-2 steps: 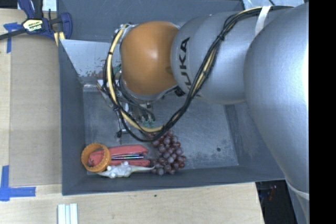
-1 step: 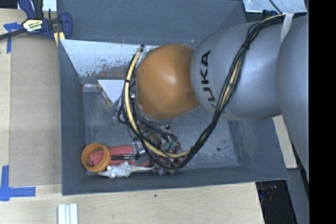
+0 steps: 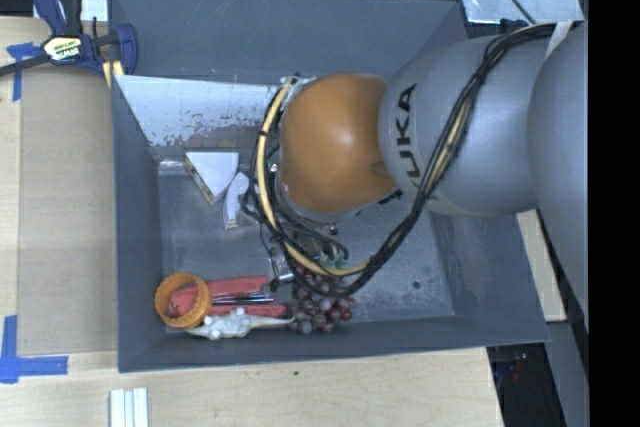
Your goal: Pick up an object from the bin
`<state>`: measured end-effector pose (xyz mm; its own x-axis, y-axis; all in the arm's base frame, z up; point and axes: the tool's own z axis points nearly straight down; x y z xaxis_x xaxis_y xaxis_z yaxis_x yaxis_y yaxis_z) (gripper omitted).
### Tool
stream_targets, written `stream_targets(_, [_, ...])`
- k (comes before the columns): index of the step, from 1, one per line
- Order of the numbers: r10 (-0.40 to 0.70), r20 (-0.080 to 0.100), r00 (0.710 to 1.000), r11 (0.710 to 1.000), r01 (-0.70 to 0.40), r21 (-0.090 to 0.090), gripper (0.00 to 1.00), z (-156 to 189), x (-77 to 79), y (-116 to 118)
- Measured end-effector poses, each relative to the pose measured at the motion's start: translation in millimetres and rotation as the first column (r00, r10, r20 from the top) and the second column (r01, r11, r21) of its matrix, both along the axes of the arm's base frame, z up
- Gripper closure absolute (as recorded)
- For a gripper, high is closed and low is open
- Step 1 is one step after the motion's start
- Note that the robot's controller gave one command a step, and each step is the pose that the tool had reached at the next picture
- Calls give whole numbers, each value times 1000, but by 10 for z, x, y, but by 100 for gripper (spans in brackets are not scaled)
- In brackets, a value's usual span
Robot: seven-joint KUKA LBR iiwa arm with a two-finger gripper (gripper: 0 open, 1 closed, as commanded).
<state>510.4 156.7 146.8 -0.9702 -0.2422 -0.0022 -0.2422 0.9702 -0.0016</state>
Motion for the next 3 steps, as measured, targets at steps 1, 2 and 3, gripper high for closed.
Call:
stream_targets(1, [-112,10,994,994,112,8,0,-661,58,-273])
stream_targets(2, [-164,10,986,986,164,1,100,-717,-128,-69])
stream_targets(3, [-165,10,986,986,165,1,100,-715,-128,-70])
